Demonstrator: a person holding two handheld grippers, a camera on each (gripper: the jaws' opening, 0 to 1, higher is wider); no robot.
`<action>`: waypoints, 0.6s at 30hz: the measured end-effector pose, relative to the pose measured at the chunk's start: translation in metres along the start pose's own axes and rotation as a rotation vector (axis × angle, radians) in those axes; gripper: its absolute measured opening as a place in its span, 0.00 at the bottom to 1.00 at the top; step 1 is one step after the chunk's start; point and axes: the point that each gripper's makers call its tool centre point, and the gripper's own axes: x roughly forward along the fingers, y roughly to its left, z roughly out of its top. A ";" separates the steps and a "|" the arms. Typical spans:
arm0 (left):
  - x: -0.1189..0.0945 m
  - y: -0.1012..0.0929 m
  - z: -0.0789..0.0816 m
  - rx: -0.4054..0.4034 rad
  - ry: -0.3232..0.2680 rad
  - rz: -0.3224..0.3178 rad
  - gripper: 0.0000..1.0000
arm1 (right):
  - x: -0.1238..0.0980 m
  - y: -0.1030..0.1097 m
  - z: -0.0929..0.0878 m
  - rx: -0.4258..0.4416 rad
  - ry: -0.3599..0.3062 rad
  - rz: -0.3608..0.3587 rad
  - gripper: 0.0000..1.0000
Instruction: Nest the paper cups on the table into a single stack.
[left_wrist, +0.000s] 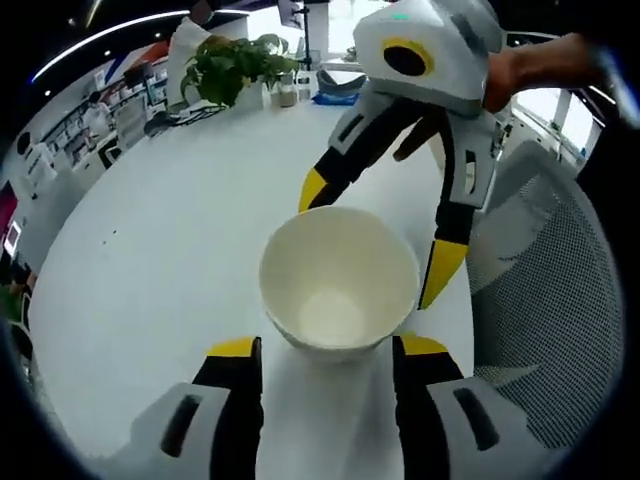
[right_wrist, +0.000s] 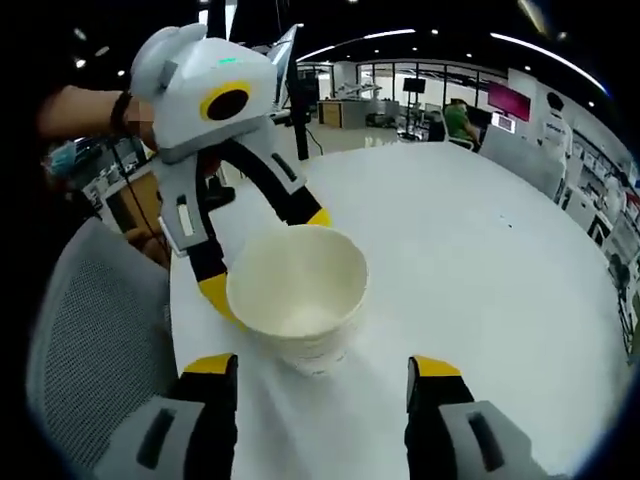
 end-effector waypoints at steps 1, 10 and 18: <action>0.001 -0.002 0.002 0.002 -0.005 -0.008 0.49 | 0.001 0.000 0.000 -0.017 0.004 0.002 0.67; 0.009 -0.007 0.002 0.056 0.011 -0.019 0.43 | 0.008 0.001 0.009 -0.115 0.011 0.036 0.50; 0.008 -0.004 0.001 0.074 0.026 -0.024 0.36 | 0.014 0.005 0.011 -0.183 0.044 0.062 0.43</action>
